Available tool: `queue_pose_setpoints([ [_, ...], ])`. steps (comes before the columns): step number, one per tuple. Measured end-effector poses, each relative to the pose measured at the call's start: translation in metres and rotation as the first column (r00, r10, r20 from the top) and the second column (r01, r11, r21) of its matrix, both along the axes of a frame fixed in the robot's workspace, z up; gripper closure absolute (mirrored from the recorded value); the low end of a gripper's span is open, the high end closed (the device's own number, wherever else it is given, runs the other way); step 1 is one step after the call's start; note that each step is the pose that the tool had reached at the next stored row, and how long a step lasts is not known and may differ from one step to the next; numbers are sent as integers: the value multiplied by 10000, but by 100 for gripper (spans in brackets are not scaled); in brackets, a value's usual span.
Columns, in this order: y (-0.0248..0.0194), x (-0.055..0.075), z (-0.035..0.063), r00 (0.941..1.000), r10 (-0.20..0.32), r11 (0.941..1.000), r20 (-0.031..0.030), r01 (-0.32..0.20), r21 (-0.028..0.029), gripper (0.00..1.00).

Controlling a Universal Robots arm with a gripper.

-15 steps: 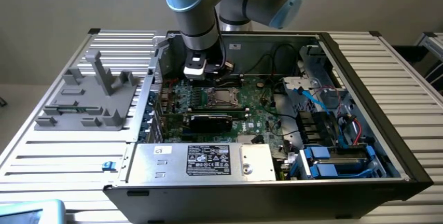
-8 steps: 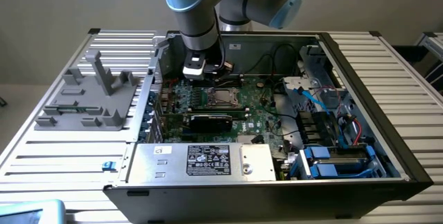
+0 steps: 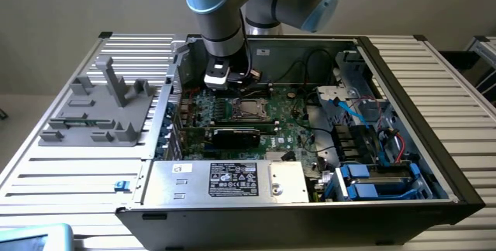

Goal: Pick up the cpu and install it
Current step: 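Install the first cpu locking lever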

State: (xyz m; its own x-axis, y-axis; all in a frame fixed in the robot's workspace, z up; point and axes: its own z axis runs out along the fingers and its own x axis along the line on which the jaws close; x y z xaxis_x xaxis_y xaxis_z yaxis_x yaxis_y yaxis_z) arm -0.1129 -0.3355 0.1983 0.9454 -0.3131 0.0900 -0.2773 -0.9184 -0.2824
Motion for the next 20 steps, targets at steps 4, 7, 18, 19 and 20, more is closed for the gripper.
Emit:
queue_pose_setpoints([
  [4, 1, 36, -1, 10000, -32, 10000, 1, 32, 23, 89],
  [7, 0, 69, -1, 10000, -45, 10000, 1, 45, 37, 89],
  [18, -58, 112, -8, 10000, -54, 9999, 1, 54, 89, 89],
  [19, -58, 113, -9, 10000, -54, 9999, -27, 55, 106, 89],
  [20, -58, 113, -5, 10000, -54, 9999, -80, 55, 125, 89],
])
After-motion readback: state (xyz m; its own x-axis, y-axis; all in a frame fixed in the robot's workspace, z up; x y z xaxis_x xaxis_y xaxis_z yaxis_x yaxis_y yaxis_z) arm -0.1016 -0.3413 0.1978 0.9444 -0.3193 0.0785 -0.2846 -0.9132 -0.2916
